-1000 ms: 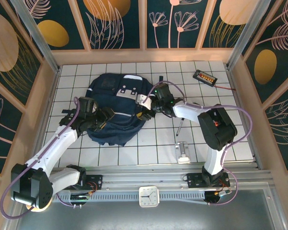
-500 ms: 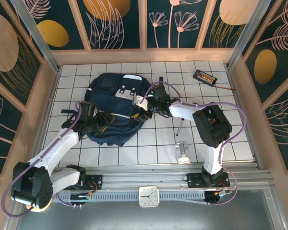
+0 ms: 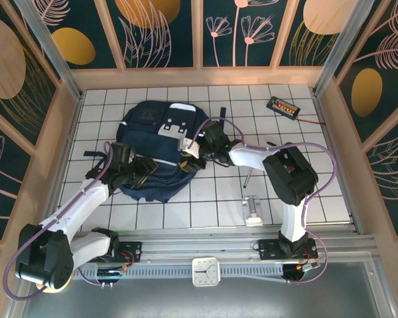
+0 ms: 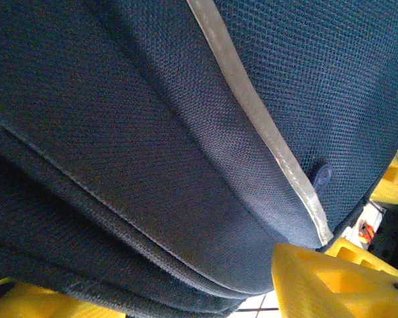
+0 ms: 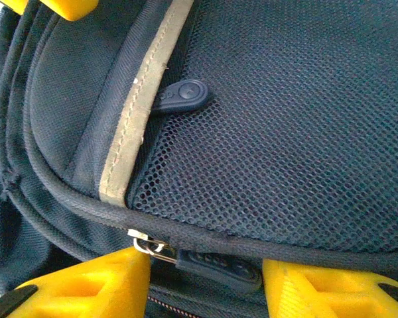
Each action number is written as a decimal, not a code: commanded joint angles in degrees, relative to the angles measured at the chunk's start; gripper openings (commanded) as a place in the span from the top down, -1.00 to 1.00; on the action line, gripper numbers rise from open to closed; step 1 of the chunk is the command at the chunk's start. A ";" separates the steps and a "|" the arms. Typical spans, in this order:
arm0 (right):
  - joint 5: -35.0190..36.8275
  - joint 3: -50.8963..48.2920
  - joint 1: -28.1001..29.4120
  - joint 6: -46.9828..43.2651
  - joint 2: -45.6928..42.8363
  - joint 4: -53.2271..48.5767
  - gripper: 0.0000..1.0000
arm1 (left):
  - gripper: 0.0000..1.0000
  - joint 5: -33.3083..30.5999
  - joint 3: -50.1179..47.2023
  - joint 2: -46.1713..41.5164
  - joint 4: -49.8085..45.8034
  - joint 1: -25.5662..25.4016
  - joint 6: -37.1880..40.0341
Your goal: Pack the student bag
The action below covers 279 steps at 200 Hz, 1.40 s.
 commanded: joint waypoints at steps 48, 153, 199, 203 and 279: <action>1.59 -1.42 2.81 2.35 -1.27 -0.34 0.44 | -0.12 2.63 -0.96 -1.98 1.73 0.06 -0.42; 7.06 -1.69 6.90 1.18 -7.42 -10.77 1.00 | 0.23 3.49 -4.28 -2.18 9.72 0.10 -5.25; 8.94 -0.75 10.75 8.11 -7.55 -13.57 1.00 | 0.26 3.30 -5.71 -0.83 17.61 -1.00 -9.95; 8.83 -0.39 10.93 9.43 -7.12 -13.51 1.00 | 0.26 3.18 -5.52 -0.55 17.87 -1.25 -10.16; 7.47 2.24 11.87 33.30 -4.52 -7.49 1.00 | -0.13 0.36 -4.10 -1.09 17.92 -6.18 -11.29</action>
